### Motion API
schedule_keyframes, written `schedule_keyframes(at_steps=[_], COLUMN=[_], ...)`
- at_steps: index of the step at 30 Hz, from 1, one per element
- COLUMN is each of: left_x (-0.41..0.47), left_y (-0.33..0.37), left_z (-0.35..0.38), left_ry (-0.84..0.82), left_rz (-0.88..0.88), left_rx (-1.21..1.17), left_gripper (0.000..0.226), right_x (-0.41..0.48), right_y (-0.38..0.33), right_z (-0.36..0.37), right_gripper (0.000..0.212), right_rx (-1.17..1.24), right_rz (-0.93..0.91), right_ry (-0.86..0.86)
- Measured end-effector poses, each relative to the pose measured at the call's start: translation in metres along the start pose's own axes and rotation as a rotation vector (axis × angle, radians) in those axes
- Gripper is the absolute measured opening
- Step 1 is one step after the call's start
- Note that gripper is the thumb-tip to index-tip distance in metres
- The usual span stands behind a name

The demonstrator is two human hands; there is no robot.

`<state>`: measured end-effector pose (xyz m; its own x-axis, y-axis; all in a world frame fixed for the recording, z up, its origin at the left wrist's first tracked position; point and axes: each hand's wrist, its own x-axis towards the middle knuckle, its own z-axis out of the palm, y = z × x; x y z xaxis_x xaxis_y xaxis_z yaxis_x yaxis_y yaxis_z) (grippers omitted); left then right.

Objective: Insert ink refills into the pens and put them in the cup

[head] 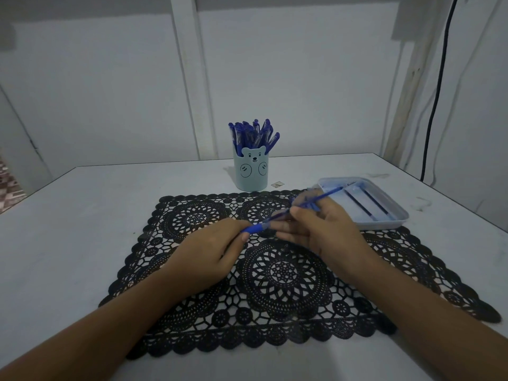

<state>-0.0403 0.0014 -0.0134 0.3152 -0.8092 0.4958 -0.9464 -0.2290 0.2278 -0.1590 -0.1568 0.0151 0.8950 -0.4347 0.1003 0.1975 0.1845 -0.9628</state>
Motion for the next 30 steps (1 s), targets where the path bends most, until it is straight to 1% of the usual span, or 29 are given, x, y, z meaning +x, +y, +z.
schedule_keyframes(at_steps=[13,16,19,23,27,30], left_x=[0.0009,0.0015,0.001,0.0006,0.0006,0.0004], left_y=[0.0032,0.0041,0.0035,0.0037,0.0048,0.0046], left_z=[-0.0017,-0.0018,-0.0014,-0.001,-0.0025,-0.0028], left_ry=[0.065,0.07,0.075,0.07,0.08,0.076], left_rz=[-0.008,-0.021,-0.026,-0.039,0.001,0.014], left_rx=[-0.118,-0.137,-0.138,-0.146,-0.136,-0.117], left_gripper=[0.04,0.042,0.042,0.031,0.038,0.038], right_x=[-0.0056,-0.006,-0.0055,-0.0059,-0.0057,-0.0065], right_y=[-0.0012,-0.0011,-0.0001,0.0013,0.0014,0.0004], right_z=[0.0031,0.0032,0.0031,0.0031,0.0023,0.0017], right_gripper=[0.014,0.015,0.015,0.013,0.01,0.009], right_rx=[0.167,0.197,0.188,0.151,0.144,0.123], right_rz=[-0.031,-0.047,-0.05,-0.063,-0.075,-0.081], right_ry=[-0.048,-0.056,-0.065,-0.07,-0.07,-0.064])
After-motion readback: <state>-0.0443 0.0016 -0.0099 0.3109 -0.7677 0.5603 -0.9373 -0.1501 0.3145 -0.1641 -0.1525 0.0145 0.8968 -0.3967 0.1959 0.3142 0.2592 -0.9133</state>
